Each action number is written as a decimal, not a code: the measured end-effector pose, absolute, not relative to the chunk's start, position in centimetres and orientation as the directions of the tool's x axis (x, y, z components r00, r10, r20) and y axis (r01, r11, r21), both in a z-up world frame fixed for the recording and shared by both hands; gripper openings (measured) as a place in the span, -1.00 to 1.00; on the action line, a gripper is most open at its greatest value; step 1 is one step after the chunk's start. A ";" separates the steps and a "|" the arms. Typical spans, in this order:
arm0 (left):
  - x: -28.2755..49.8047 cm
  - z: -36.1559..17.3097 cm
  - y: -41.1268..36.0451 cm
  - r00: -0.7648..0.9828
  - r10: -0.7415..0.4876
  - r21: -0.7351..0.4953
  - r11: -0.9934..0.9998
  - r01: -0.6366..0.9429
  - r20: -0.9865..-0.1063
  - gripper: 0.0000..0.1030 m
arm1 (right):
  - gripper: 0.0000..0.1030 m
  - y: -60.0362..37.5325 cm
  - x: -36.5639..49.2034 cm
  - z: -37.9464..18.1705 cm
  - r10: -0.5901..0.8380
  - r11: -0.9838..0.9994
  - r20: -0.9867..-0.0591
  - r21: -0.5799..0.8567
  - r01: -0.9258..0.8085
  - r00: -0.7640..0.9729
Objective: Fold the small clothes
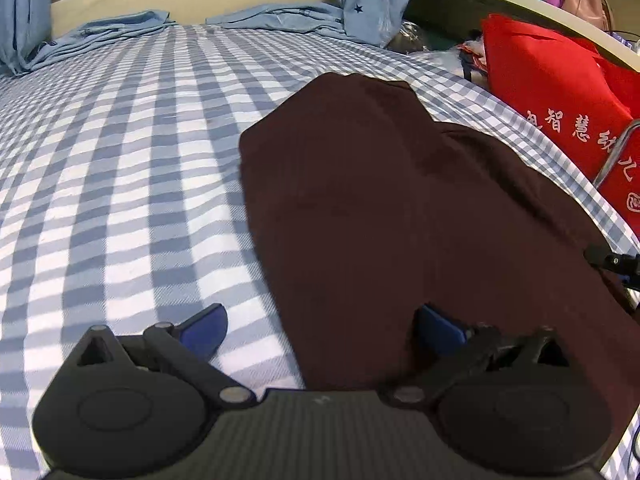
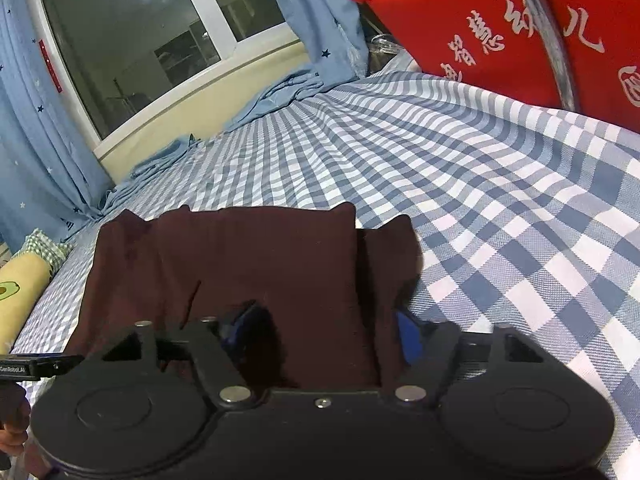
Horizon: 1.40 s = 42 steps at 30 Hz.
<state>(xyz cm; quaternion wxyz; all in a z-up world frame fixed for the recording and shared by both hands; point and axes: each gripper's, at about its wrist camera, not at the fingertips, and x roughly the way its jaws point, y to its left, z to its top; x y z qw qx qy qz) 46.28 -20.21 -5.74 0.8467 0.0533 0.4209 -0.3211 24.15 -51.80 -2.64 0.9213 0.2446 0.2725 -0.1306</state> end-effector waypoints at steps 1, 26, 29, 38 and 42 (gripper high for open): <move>46.3 -5.6 -20.5 0.431 -0.508 -0.186 0.780 0.597 -0.746 0.69 | -0.07 -51.8 23.9 -2.6 -0.107 0.844 -0.560 0.385 0.373 0.821; 48.1 1.5 -13.3 0.705 -0.360 -0.028 0.900 0.436 -0.611 -0.69 | -0.82 -42.0 35.5 1.5 0.010 0.935 -0.366 0.332 0.120 0.931; 48.5 -0.4 -13.0 0.701 -0.323 -0.026 0.917 0.398 -0.636 -0.56 | -0.69 -42.6 35.9 0.8 -0.034 0.934 -0.422 0.309 0.179 0.906; 43.2 1.6 -12.7 0.814 -0.203 0.056 0.959 0.277 -0.544 0.75 | 0.37 -40.8 31.4 1.8 -0.081 0.954 -0.419 0.230 0.192 0.904; 37.5 4.6 -12.0 0.869 -0.171 0.089 0.967 0.238 -0.464 0.99 | 0.84 -38.3 27.0 3.8 -0.079 0.964 -0.374 0.206 0.166 0.924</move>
